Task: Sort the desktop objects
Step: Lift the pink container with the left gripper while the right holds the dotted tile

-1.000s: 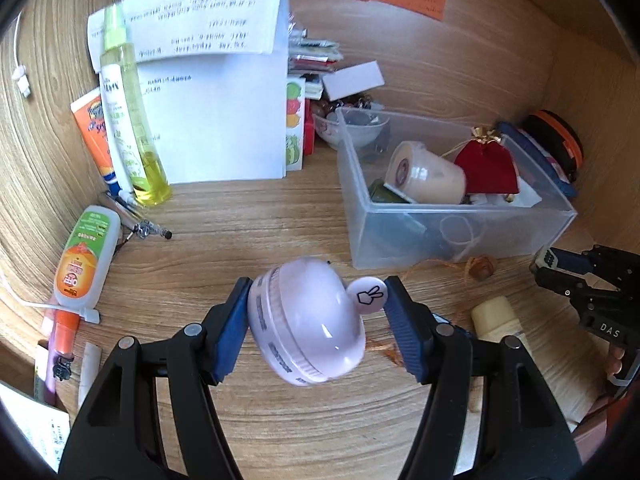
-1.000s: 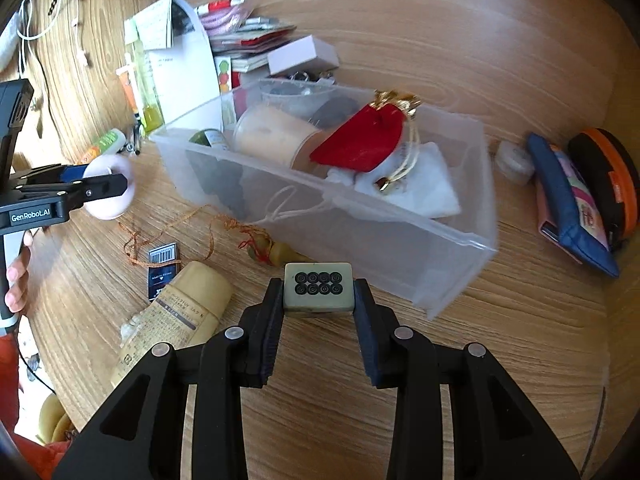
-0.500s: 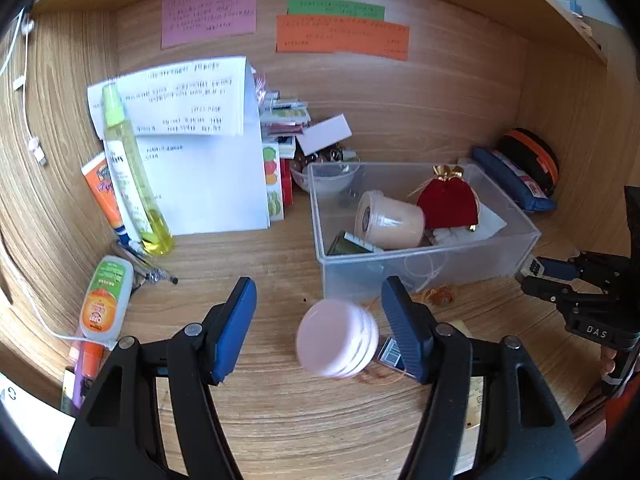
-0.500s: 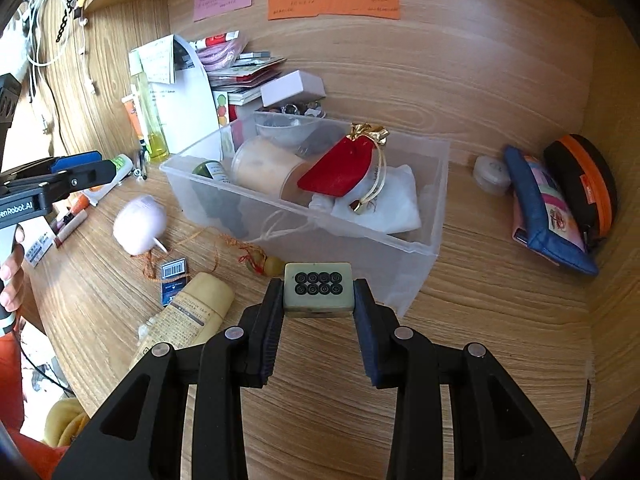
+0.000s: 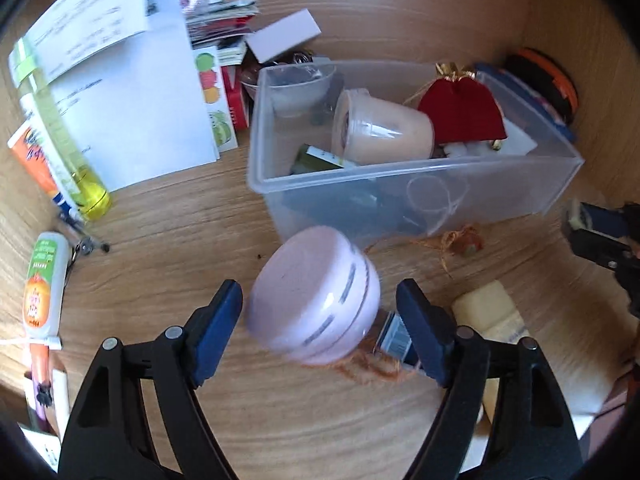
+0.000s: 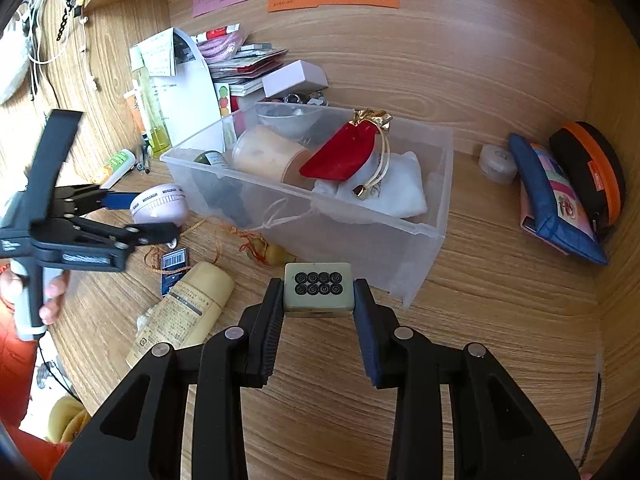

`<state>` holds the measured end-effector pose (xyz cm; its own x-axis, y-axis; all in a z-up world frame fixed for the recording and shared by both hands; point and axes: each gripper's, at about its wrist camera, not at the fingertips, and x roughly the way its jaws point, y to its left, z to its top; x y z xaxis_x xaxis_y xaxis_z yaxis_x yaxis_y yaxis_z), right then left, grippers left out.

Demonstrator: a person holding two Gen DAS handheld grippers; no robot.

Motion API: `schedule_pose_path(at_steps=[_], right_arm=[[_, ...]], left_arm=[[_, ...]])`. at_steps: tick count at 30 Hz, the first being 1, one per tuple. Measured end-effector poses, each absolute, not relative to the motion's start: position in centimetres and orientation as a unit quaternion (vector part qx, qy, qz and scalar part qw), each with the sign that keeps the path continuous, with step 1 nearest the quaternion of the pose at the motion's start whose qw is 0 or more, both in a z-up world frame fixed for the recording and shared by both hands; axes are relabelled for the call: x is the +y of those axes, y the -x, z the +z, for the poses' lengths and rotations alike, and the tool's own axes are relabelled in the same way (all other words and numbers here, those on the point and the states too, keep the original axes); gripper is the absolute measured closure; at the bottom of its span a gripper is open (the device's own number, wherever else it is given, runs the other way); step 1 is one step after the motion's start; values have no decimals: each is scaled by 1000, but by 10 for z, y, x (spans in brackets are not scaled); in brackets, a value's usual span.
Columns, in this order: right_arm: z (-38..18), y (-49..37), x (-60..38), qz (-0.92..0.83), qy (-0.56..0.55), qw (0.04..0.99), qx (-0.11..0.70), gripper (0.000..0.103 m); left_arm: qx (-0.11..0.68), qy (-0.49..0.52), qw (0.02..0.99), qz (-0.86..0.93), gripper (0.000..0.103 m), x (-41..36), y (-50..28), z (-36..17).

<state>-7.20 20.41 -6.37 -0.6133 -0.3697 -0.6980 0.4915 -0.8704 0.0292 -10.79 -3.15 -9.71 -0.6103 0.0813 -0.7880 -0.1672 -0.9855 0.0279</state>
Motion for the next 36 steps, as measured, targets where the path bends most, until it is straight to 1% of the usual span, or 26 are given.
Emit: schedule_pose_path(at_steps=[1, 2, 3, 4, 7, 11, 18, 20, 22, 29, 30, 31, 32, 33, 36], right_arm=[[-64, 72, 205, -894, -368, 241, 83, 72], [-64, 72, 205, -895, -367, 240, 83, 72], [-64, 72, 206, -895, -366, 240, 82, 72], [-64, 72, 207, -896, -366, 240, 81, 72], [-63, 74, 210, -897, -364, 239, 78, 72], [-64, 78, 209, -896, -364, 241, 79, 72], [-71, 75, 220, -890, -379, 242, 73, 71], [-77, 71, 224, -888, -387, 236, 79, 64], [-86, 68, 225, -883, -398, 232, 84, 62], [-105, 59, 217, -877, -412, 222, 112, 62], [-108, 60, 215, -876, -414, 220, 116, 62], [-109, 61, 215, -876, -415, 219, 116, 66], [-110, 60, 215, -877, -411, 220, 114, 77], [-109, 60, 214, -877, -411, 221, 114, 81], [-108, 59, 212, -879, -407, 219, 116, 81]], left_arm=[[50, 435, 68, 896, 24, -30, 110, -99], [49, 434, 67, 897, 27, -30, 110, -100], [49, 431, 64, 899, 37, -30, 110, -100], [49, 428, 61, 901, 40, -31, 109, -100], [23, 430, 80, 899, 40, -38, 106, -99], [13, 427, 70, 901, 40, -45, 100, -95], [-15, 400, 78, 913, 40, -59, 86, -71], [-20, 389, 85, 917, 40, -58, 81, -63], [-24, 382, 92, 919, 40, -56, 76, -57], [-26, 365, 111, 924, 40, -47, 61, -46], [-27, 364, 113, 924, 40, -47, 61, -45], [-29, 363, 114, 925, 40, -47, 60, -44], [-30, 362, 114, 925, 40, -47, 59, -44], [-31, 360, 116, 925, 40, -47, 58, -43], [-31, 356, 116, 927, 40, -47, 56, -40]])
